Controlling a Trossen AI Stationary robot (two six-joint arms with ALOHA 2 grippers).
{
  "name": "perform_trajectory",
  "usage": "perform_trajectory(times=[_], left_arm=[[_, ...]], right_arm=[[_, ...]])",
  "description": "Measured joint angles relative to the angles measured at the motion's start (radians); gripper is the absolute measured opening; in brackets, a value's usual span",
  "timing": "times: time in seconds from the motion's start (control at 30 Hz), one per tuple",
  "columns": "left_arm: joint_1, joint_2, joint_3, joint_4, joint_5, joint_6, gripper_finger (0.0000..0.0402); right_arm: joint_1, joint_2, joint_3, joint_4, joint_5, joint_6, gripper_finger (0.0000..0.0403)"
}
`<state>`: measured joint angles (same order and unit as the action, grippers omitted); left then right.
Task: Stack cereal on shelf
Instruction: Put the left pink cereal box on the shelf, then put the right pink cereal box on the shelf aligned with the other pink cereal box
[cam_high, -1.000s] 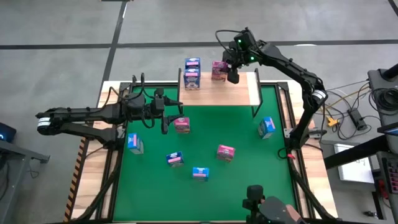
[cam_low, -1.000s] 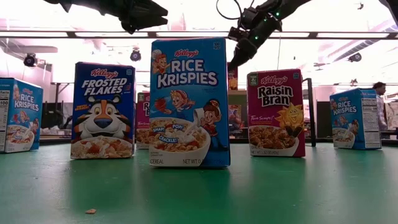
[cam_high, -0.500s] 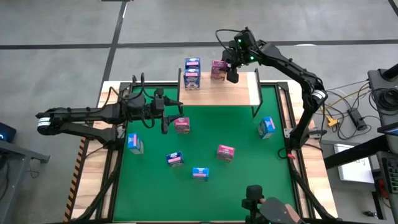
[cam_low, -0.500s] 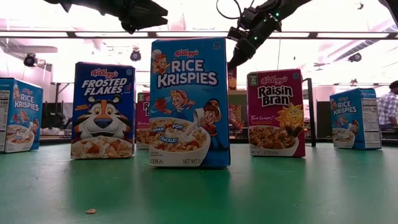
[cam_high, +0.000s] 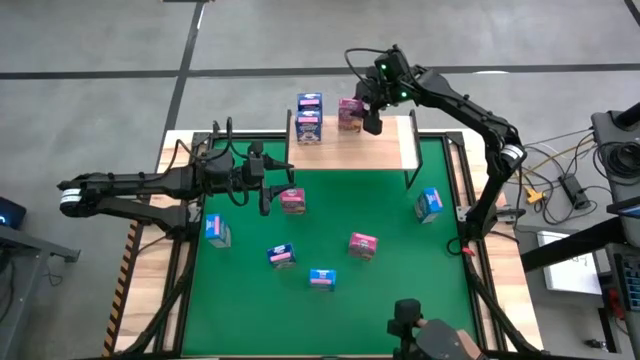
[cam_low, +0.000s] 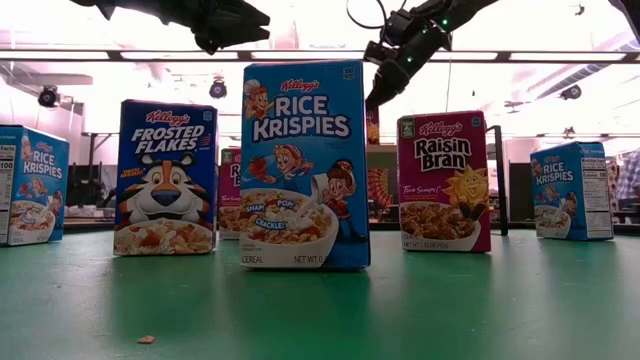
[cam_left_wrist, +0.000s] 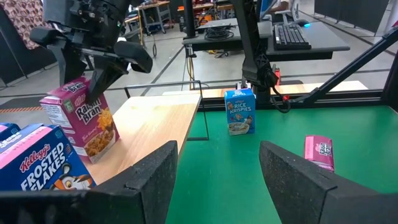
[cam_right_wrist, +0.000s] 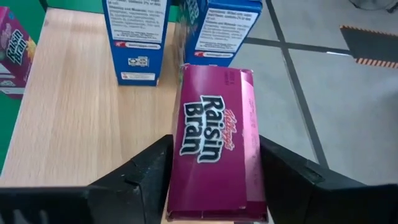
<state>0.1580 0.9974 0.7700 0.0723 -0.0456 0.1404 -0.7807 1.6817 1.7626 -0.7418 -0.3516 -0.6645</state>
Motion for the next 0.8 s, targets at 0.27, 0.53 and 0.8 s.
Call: perform_trajectory(times=[0.27,0.53,0.8], left_arm=[[0.000,0.000,0.000,0.000,0.000,0.000,0.0210],[0.000,0.000,0.000,0.000,0.000,-0.002,0.0210],[0.000,0.000,0.000,0.000,0.005,-0.021,0.0210]], right_arm=[[0.000,0.000,0.000,0.000,0.004,0.006,0.0255],[0.008,-0.061,0.000,-0.001,0.015,0.073,0.0278],[0.135,-0.180,0.000,-0.016,0.012,0.339,0.0239]])
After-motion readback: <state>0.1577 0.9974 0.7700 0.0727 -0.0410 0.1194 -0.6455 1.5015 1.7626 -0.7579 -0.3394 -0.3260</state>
